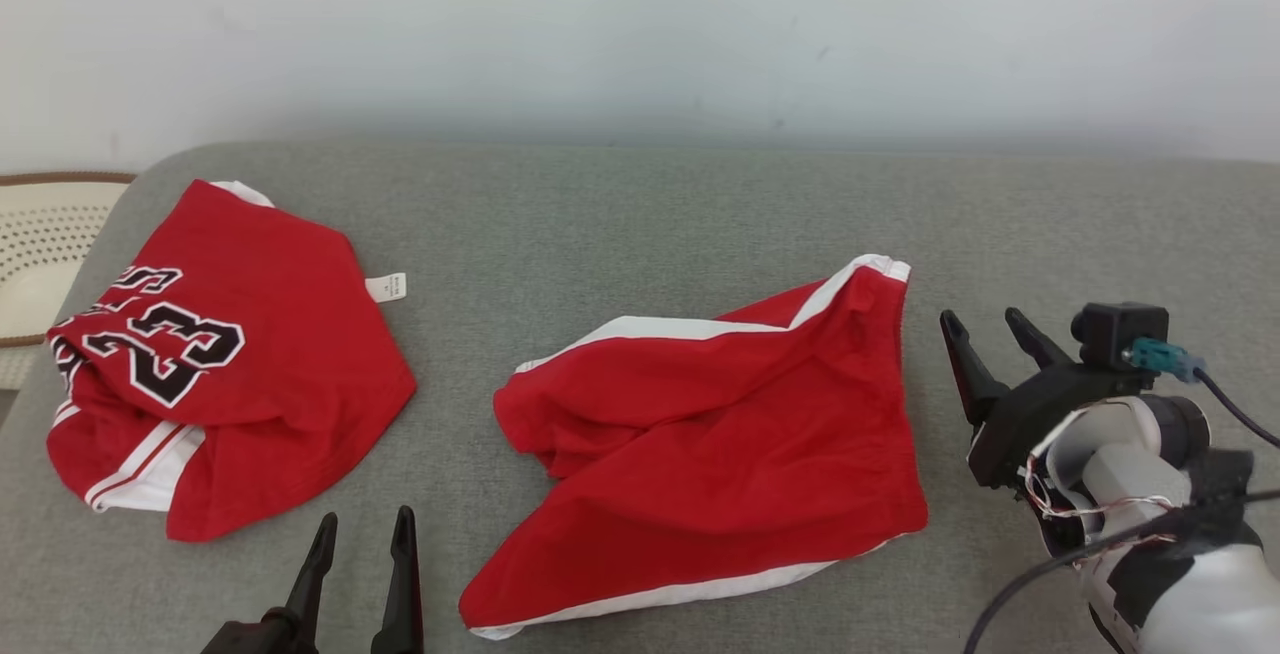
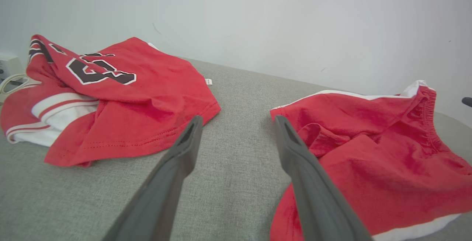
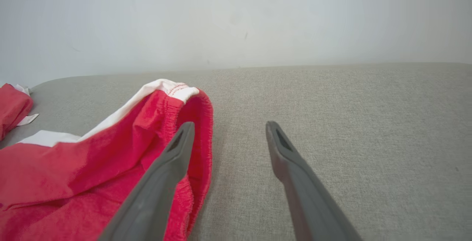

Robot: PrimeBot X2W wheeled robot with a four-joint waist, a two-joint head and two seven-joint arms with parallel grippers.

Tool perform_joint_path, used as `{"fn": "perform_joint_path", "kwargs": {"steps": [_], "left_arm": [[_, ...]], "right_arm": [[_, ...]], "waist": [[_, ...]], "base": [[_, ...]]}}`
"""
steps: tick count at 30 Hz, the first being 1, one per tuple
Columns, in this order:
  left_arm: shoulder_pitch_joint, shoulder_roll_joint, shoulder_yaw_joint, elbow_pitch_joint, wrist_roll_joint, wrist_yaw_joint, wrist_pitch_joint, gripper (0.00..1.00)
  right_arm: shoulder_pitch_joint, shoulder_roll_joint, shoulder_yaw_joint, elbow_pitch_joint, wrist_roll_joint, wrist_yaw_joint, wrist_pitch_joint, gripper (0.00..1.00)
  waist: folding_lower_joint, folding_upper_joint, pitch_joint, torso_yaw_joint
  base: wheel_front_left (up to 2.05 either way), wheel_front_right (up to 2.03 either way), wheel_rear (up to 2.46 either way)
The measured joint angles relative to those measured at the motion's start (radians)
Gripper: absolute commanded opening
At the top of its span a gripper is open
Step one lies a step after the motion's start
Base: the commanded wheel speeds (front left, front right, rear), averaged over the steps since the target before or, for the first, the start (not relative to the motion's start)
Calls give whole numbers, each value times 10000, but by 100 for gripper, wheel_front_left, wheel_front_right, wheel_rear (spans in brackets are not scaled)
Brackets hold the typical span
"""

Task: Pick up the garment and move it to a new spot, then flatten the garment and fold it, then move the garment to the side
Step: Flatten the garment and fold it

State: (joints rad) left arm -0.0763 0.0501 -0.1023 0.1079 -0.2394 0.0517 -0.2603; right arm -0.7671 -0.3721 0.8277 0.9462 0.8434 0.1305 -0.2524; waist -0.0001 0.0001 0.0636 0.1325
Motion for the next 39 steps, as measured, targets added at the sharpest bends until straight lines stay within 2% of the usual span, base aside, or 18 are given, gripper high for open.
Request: {"fn": "perform_joint_path", "kwargs": {"steps": [4,5,11,15,21,29,39], "left_arm": [[23,0,8,-13,4,25,0,100],[73,0,27,-25,12,25,0,100],[174,0,111,-105,19,29,0,100],[265,0,226,-157,25,27,0,100],[453,2,489,-184,217,29,0,100],[730,36,796,-140,571,42,0,100],[914,111,1034,-221,1185,297,0,100]], "right_arm": [[448,-278,-667,-800,-282,0,-115,100],[802,-424,-1315,-1563,-593,0,-119,100],[2824,-443,-3300,-3684,-1829,0,-121,100],[3951,-46,-4560,-4803,-2638,0,-121,100],[5373,867,-5831,-6151,-3753,0,-121,100],[6604,1638,-6535,-7260,-5137,0,-121,100],[7236,1977,-6437,-7881,-5636,0,-13,100]], "waist": [[0,0,-52,-199],[0,0,-82,-272],[0,0,-214,-382],[0,0,-306,-408],[0,0,-559,-380],[-1,-1,-821,-467],[0,-1,-1021,-728]], "base": [[0,0,0],[0,0,0],[0,0,0],[0,0,0],[0,0,0],[0,0,0],[0,0,0]]}}
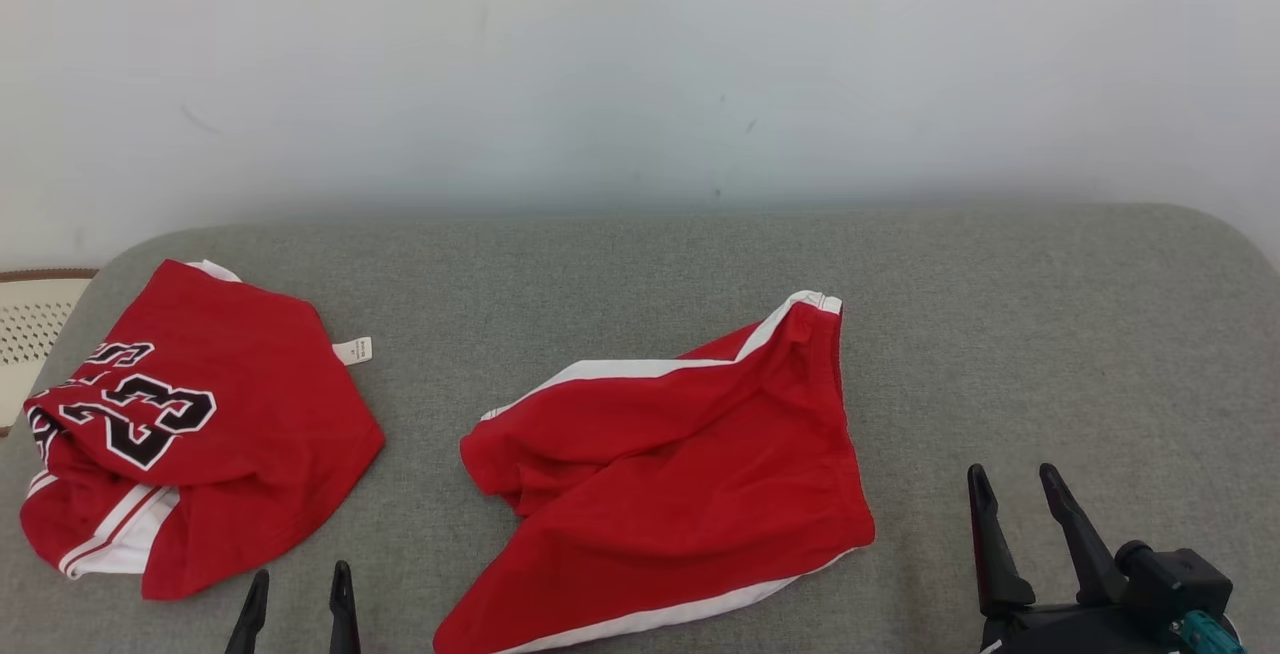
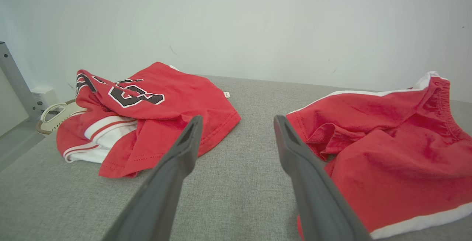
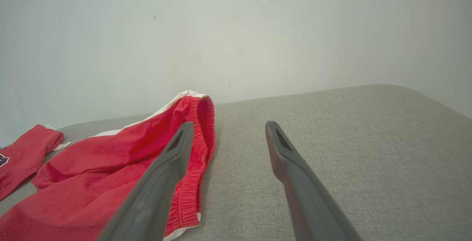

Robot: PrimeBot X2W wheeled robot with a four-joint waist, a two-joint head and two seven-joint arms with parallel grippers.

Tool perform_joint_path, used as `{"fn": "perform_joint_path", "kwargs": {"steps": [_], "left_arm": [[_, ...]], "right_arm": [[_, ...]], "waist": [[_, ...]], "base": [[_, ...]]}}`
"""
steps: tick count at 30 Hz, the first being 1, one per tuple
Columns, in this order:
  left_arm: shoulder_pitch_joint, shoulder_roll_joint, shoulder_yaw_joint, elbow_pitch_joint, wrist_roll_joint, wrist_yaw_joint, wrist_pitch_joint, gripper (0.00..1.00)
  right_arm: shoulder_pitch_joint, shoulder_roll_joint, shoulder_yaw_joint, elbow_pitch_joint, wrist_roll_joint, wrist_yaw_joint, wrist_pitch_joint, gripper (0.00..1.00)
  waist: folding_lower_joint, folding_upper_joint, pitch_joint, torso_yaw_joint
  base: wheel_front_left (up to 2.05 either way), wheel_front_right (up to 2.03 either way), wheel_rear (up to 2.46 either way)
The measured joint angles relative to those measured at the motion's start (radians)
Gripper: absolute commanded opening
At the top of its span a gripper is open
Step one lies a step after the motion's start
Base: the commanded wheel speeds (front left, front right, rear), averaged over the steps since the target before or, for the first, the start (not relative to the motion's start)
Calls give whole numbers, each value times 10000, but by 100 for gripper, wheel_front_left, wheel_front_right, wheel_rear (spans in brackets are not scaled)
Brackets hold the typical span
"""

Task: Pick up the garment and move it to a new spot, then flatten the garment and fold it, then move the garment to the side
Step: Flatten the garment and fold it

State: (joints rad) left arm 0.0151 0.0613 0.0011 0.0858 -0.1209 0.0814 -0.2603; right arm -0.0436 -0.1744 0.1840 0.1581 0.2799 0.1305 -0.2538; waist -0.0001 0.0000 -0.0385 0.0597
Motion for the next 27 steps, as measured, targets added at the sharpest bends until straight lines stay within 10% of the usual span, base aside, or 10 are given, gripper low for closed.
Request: {"fn": "perform_joint_path", "kwargs": {"steps": [27], "left_arm": [[136,-23,-19,-59,61,79,0,100]], "right_arm": [[10,153,462,-4,-88,0,259,100]], "waist": [[1,0,-22,-32]], "base": [[0,0,0]]}}
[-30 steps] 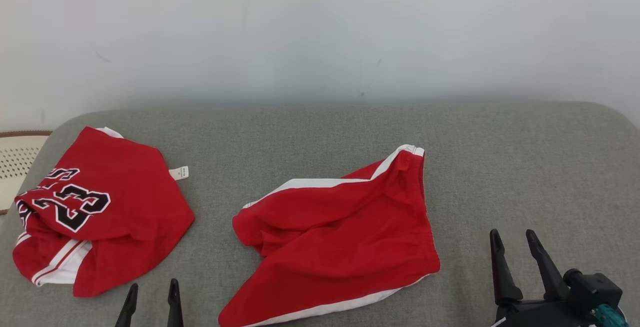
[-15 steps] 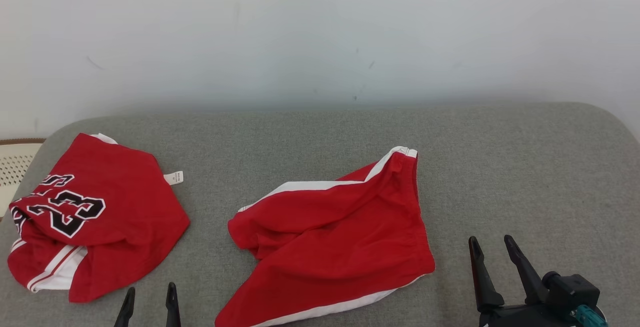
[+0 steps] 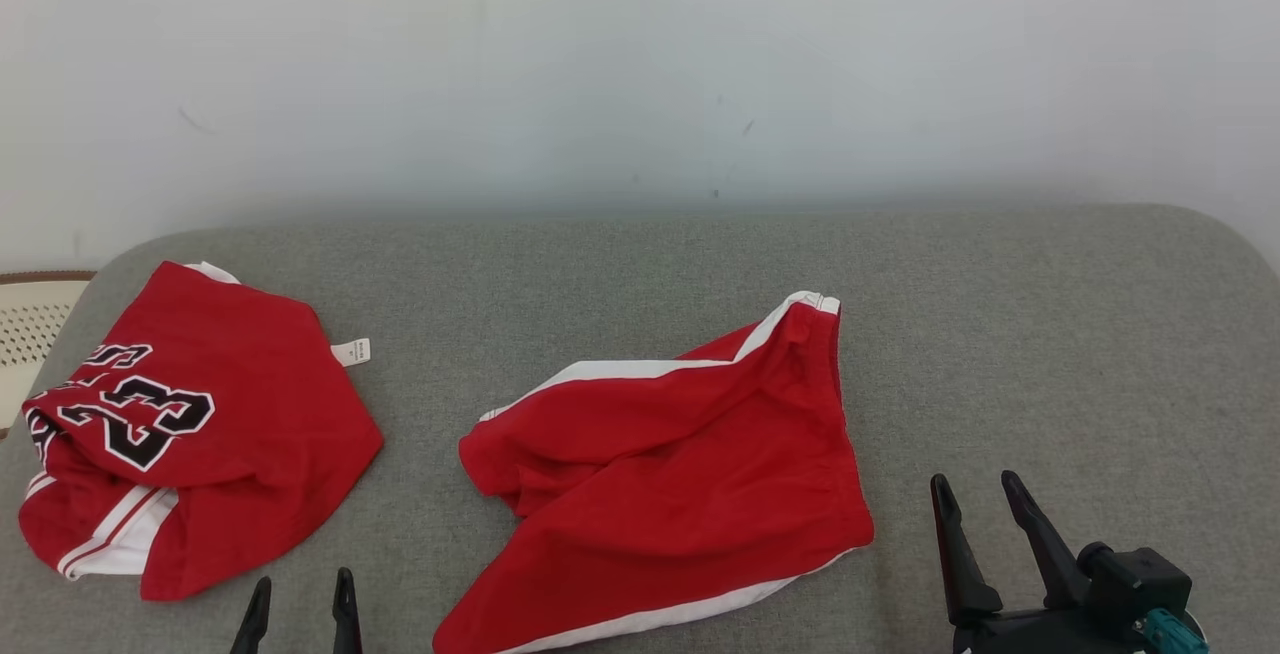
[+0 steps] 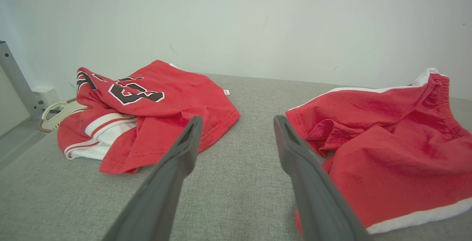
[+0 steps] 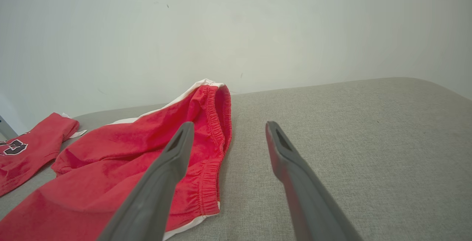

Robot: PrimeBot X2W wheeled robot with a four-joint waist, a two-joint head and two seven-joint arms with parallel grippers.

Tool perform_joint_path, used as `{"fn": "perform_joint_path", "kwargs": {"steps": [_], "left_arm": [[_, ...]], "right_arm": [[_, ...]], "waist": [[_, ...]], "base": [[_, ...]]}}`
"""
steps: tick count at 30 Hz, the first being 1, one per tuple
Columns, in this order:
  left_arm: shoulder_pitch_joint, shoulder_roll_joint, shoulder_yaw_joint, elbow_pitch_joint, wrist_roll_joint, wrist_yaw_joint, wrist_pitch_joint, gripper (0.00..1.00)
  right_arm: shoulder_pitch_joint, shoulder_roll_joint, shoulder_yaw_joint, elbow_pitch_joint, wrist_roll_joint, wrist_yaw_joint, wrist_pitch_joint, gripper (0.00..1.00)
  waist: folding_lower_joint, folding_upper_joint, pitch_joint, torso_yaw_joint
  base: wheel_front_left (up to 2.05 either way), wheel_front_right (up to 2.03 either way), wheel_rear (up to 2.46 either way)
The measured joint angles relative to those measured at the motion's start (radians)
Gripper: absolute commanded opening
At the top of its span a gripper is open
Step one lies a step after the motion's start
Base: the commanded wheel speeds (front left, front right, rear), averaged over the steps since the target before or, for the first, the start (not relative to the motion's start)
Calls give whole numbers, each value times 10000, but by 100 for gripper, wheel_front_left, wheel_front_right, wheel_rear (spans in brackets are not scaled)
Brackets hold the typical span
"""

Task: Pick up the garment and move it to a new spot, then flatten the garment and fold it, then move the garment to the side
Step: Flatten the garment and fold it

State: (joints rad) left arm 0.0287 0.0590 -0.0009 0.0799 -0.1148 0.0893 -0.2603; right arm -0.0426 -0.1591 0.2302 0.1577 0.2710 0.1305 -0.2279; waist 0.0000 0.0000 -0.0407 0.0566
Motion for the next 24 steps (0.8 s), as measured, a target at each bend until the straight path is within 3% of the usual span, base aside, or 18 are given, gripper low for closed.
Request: {"fn": "perform_joint_path", "kwargs": {"steps": [24], "left_arm": [[34,-29,-94,52,-169,-29,0,100]], "right_arm": [[-85,-46,119,244,88,0,-77,100]], "waist": [[0,1,-85,-41]], "base": [[0,0,0]]}}
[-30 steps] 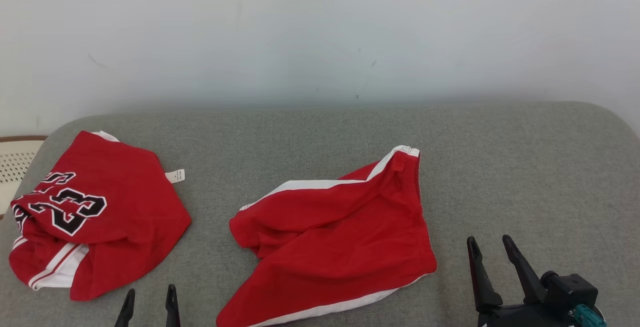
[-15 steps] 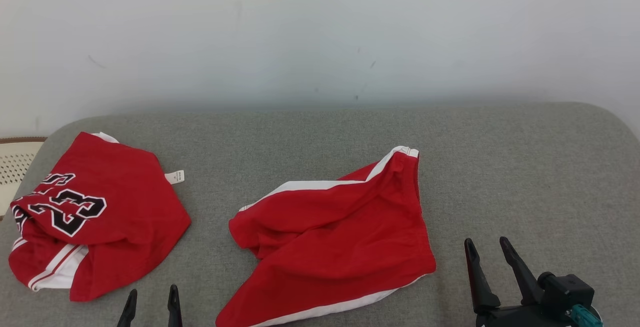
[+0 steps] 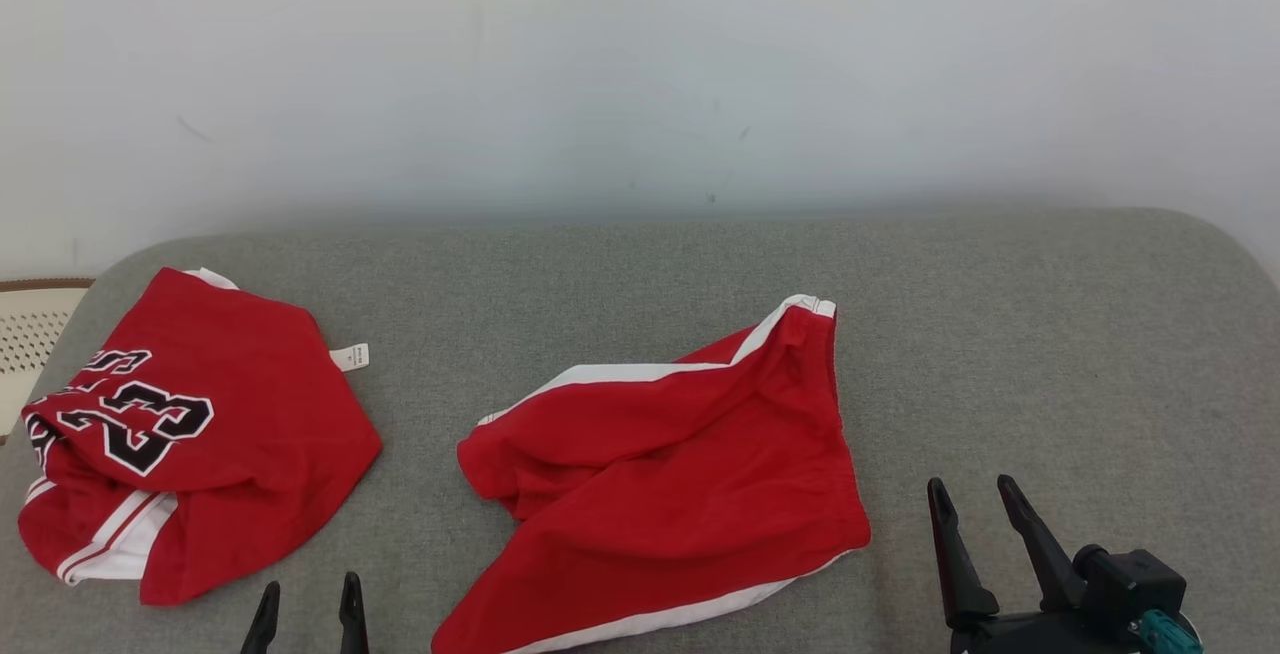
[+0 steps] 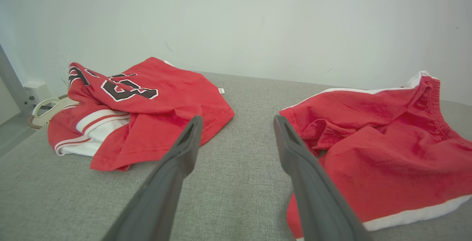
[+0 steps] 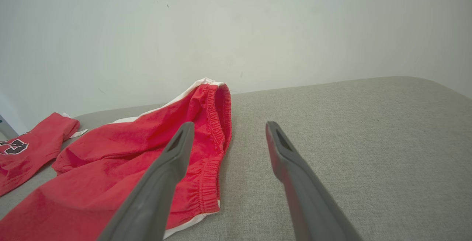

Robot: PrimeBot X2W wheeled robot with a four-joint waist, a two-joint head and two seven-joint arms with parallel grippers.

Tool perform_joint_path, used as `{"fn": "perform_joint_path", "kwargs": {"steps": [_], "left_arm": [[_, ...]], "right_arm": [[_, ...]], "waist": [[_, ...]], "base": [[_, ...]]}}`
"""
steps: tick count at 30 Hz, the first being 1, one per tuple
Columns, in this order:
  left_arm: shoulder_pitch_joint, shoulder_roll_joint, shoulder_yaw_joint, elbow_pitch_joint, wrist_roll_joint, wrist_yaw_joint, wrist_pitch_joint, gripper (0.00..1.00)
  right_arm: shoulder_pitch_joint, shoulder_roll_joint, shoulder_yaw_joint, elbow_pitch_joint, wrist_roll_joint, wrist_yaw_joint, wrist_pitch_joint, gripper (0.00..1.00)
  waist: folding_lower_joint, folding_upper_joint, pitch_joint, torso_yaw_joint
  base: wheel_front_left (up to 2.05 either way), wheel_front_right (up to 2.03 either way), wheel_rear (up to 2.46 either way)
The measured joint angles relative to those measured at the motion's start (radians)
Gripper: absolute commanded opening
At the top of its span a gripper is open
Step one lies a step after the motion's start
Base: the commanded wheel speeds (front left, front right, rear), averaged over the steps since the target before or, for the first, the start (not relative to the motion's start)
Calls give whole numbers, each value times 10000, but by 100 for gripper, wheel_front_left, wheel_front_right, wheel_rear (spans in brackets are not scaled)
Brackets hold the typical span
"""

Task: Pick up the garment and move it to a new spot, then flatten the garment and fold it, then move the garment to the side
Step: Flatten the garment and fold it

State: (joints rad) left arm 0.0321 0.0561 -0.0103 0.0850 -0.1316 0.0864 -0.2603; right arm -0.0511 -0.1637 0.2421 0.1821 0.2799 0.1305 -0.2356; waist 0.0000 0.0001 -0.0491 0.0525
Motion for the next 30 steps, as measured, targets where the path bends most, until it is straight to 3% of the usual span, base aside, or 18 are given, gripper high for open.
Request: {"fn": "perform_joint_path", "kwargs": {"steps": [5,11,18,30], "left_arm": [[4,-10,-98,2,-157,-230,0,100],[170,73,-650,504,-194,-888,0,100],[263,27,-1281,1256,-445,-1300,0,100],[-430,-52,-1990,2686,-1072,-1549,0,100]], "right_arm": [[0,-100,207,46,35,0,-19,100],[-13,-784,863,205,249,0,81,100],[-14,-1335,1649,535,702,0,293,100],[-1026,-2050,3202,1919,1141,0,495,100]], "waist": [[0,0,-18,17],[0,-1,11,138],[0,0,164,320],[0,0,515,189]], "base": [[0,0,0],[0,0,0],[0,0,0],[0,0,0]]}}
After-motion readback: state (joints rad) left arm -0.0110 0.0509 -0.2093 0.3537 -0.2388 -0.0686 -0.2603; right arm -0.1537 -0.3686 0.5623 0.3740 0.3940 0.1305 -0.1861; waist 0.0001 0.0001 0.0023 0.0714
